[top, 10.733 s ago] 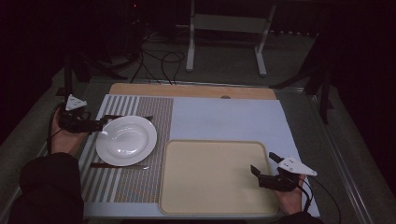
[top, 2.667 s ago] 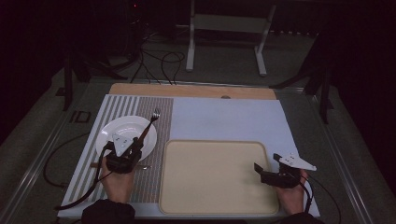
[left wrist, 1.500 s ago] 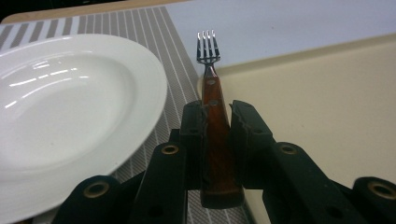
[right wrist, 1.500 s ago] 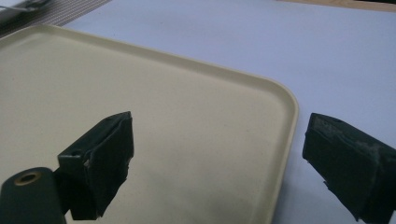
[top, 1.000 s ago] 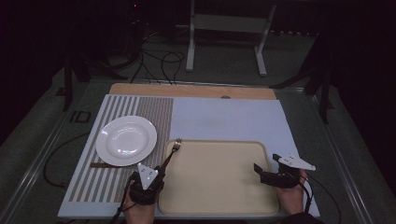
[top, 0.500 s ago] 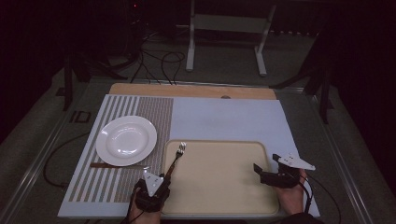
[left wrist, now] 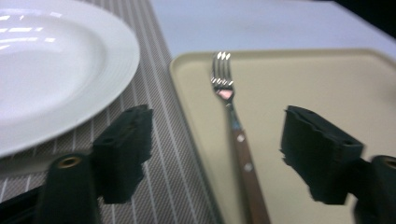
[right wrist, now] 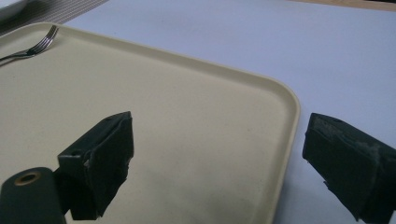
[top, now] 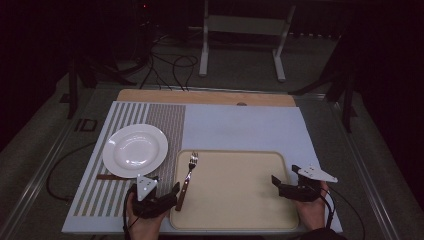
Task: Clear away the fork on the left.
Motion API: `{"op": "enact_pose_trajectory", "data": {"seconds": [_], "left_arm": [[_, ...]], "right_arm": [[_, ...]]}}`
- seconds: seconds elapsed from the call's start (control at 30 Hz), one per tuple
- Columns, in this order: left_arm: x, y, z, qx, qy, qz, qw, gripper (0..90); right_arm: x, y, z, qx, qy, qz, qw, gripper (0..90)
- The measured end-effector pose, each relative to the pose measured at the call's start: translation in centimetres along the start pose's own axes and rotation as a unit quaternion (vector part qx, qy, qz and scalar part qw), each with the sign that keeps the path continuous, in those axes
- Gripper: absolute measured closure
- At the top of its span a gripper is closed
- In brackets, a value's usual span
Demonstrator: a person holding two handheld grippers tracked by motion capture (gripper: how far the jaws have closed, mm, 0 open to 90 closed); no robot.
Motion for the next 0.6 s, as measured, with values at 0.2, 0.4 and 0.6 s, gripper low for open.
{"op": "enact_pose_trajectory", "data": {"seconds": [0.2, 0.4, 0.6], "left_arm": [[-1.9, -1.0, -1.0, 0.01, 0.013, 0.016, 0.9997, 12.7], [-3.6, -1.4, -2.5, -0.015, 0.041, 0.011, 0.999, 6.8], [-4.9, -1.7, -4.0, -0.026, 0.075, 0.014, 0.9967, 0.9]], "right_arm": [[0.0, 0.0, 0.0, -0.001, 0.0, 0.001, 1.0, 8.7], [0.0, 0.0, 0.0, -0.003, 0.0, 0.002, 1.0, 8.7], [0.0, 0.0, 0.0, -0.005, -0.001, 0.002, 1.0, 8.7]]}}
Point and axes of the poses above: each handheld gripper's, and its own axes: y roughly forward along the jaws, x roughly out of its underside, z roughly to its right, the point moved 1 cm from there along y, roughly forward along the jaws, and after that the axes turned 11 degrees about -z, right-handed, at the moved point
